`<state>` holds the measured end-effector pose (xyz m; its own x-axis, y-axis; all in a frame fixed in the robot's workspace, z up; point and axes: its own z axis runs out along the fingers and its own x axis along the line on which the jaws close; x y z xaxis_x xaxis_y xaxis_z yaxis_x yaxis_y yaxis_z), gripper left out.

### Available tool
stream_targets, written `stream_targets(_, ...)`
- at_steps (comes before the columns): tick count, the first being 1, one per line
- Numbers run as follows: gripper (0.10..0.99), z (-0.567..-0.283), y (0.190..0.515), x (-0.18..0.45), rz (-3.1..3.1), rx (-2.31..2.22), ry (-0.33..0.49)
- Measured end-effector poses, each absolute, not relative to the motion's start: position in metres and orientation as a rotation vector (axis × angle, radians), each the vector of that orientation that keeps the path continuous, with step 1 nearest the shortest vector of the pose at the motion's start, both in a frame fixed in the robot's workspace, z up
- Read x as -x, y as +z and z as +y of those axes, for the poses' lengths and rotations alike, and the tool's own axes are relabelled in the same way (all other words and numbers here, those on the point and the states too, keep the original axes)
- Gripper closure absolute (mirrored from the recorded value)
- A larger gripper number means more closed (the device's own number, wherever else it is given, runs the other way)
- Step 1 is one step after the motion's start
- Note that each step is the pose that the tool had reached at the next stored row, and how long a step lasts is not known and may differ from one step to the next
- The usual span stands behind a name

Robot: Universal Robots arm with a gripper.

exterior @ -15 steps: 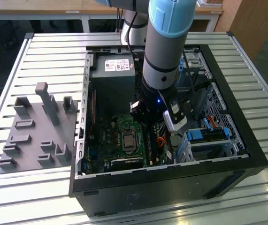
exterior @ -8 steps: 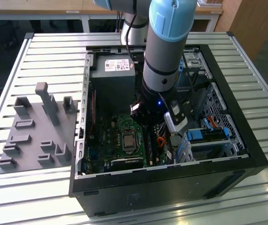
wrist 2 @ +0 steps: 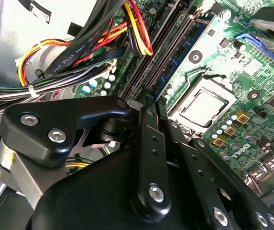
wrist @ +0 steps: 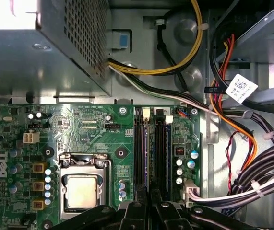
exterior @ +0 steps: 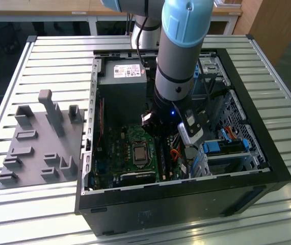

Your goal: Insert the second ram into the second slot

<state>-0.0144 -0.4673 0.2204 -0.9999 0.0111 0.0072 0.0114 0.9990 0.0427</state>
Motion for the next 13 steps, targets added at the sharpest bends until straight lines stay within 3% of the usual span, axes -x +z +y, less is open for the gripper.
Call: stream_targets(13, 0.949, -0.4667, 0.2180, 0.0145, -3.134, 0.018, -0.067)
